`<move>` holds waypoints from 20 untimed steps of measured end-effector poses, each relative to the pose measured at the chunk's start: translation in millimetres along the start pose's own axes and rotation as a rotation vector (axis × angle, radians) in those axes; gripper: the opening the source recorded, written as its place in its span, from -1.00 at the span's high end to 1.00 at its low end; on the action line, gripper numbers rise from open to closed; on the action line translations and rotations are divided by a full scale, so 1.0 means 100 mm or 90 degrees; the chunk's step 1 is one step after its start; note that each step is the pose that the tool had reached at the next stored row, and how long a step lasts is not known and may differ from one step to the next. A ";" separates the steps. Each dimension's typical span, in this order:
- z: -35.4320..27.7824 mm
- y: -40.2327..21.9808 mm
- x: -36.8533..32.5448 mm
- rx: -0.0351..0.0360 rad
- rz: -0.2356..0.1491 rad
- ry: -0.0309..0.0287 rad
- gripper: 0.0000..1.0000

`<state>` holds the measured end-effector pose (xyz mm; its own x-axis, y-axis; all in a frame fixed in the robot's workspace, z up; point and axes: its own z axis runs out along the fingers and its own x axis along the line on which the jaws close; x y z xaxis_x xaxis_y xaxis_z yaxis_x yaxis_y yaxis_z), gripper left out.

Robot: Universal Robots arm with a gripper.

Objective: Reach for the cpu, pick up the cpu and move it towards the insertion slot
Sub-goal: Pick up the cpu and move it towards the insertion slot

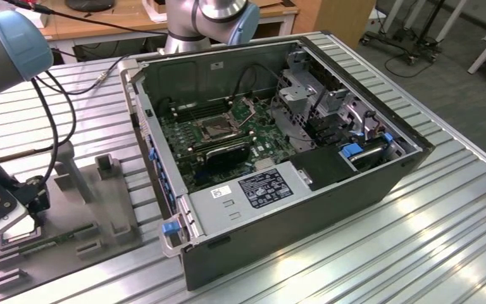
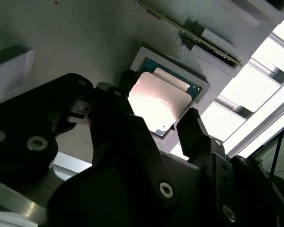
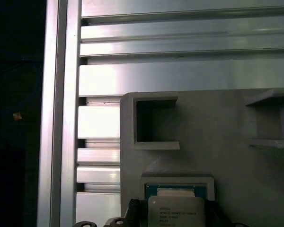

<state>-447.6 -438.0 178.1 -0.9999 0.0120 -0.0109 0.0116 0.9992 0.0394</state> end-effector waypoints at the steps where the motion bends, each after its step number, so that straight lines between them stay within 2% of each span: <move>1: 0.000 0.000 0.000 0.0000 0.000 0.0000 -0.32; 6: 0.000 0.000 -0.001 0.0000 0.000 0.0000 -0.29; 7: 0.000 0.000 -0.001 0.0000 0.000 0.0000 -0.15; 11: 0.000 0.000 -0.001 0.0000 0.000 0.0000 -0.09; 20: -0.023 0.001 -0.002 0.0000 0.000 -0.0001 -0.09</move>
<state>-447.4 -438.0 180.4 -0.9999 0.0120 -0.0110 0.0116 0.9992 0.0395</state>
